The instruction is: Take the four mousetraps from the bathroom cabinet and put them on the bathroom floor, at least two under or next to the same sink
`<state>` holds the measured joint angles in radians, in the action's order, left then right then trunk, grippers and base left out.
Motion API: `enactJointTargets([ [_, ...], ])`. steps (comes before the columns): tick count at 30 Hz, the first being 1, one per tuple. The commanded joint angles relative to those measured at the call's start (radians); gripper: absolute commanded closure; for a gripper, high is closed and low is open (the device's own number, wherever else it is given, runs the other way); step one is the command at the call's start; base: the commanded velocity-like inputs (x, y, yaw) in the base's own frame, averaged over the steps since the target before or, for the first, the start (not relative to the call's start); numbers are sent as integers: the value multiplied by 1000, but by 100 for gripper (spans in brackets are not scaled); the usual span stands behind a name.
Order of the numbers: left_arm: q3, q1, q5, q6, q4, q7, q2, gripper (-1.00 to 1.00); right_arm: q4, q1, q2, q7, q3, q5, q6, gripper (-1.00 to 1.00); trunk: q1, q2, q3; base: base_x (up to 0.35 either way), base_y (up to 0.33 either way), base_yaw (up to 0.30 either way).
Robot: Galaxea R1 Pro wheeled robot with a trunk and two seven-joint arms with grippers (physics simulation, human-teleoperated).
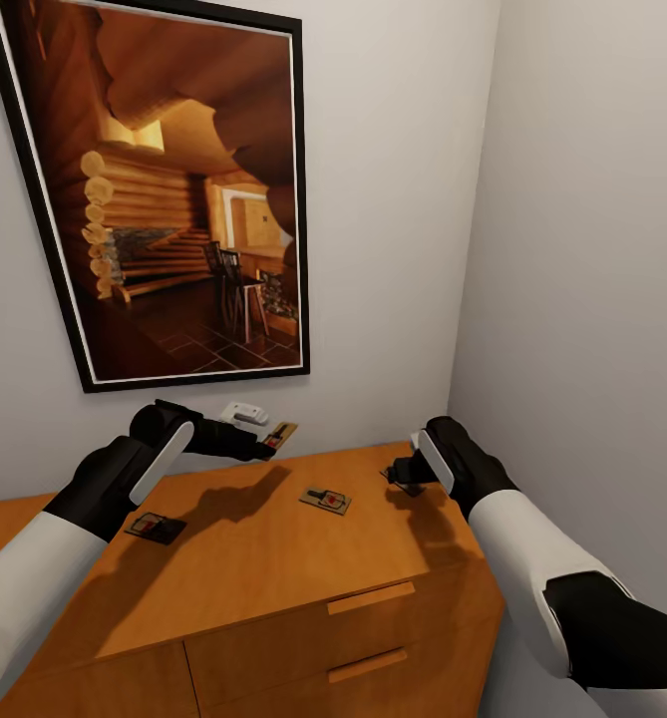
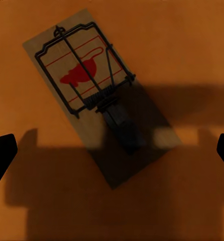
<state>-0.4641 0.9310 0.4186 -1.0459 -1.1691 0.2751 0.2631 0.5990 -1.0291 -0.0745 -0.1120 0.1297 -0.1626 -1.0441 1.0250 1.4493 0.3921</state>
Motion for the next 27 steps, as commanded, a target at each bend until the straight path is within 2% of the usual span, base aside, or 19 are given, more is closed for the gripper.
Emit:
enactJointTargets([
  [1,-1,1,-10,-1,0,10,1,100,1,-1,1,-10,4,-11,-3,-100,0,1,1,0,0,0],
  [27,-2,1,-11,-1,-1,10,-1,100,2,0,5,-7,13,-1,-3,-100,0,1,1,0,0,0],
])
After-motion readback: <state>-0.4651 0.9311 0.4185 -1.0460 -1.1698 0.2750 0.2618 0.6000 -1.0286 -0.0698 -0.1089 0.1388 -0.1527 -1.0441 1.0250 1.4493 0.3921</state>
